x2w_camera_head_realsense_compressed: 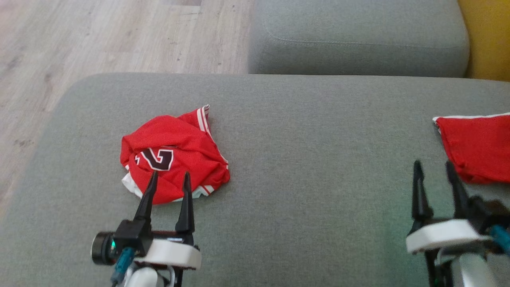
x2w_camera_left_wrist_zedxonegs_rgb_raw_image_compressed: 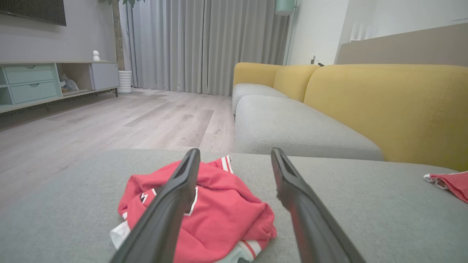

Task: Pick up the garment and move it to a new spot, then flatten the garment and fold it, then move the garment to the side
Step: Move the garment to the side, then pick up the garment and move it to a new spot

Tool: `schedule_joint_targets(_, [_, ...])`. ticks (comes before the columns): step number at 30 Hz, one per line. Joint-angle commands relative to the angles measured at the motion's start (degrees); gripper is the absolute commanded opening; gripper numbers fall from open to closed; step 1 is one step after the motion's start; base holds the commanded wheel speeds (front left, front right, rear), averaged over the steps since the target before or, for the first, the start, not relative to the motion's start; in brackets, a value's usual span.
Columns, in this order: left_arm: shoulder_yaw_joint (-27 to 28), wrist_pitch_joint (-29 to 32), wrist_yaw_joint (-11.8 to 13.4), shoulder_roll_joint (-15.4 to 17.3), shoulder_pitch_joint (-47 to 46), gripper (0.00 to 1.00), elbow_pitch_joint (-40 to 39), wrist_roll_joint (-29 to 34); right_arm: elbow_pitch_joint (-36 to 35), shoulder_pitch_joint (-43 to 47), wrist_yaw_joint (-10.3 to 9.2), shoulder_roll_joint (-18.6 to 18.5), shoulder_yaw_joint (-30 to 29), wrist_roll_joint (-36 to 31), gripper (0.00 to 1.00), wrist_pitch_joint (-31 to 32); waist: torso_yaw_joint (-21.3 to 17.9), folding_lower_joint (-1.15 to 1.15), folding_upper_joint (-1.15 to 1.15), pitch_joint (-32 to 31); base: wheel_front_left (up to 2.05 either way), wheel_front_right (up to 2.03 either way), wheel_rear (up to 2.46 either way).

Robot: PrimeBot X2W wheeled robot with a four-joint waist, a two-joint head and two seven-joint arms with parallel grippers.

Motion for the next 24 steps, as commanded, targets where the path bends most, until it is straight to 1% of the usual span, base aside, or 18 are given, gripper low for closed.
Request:
schedule_joint_targets(1, [2.7,-0.4,0.5,0.2,-0.4,1.00,-2.1,-0.3,-2.9,1.1,-0.04,-0.1,3.0,1.5,1.00,-0.7,-0.6,0.01,0.00,0.1,0.00,0.00,0.00])
schedule_joint_targets(7, [4.1,-0.4,0.5,0.2,0.8,1.00,-4.7,-0.5,-4.6,3.1,-0.04,-0.1,4.1,3.3,1.00,-0.8,-1.4,0.01,0.00,0.2,0.00,0.00,0.00])
schedule_joint_targets(17, [4.1,-0.4,0.1,0.2,0.7,1.00,-5.1,-0.3,-5.6,3.1,-0.04,0.0,3.9,4.1,1.00,-0.8,-1.2,0.01,0.00,0.2,0.00,0.00,0.00])
schedule_joint_targets(22, [3.3,-0.4,0.0,0.2,0.0,1.00,-3.9,-0.1,-6.3,4.2,-0.04,0.0,4.0,4.9,1.00,-0.8,1.5,0.01,0.00,0.3,0.00,0.00,0.00])
schedule_joint_targets(23, [3.1,-0.4,-0.2,0.2,-0.1,1.00,-3.4,-0.1,-6.6,4.4,-0.04,0.0,4.3,5.0,1.00,-0.8,2.2,0.01,0.00,0.3,0.00,0.00,0.00])
schedule_joint_targets(24, [3.3,-0.4,-0.7,0.2,-0.3,1.00,-2.2,0.4,-7.1,4.7,-0.04,0.0,5.2,5.4,1.00,-0.8,4.1,0.01,0.00,0.2,0.00,0.00,0.00])
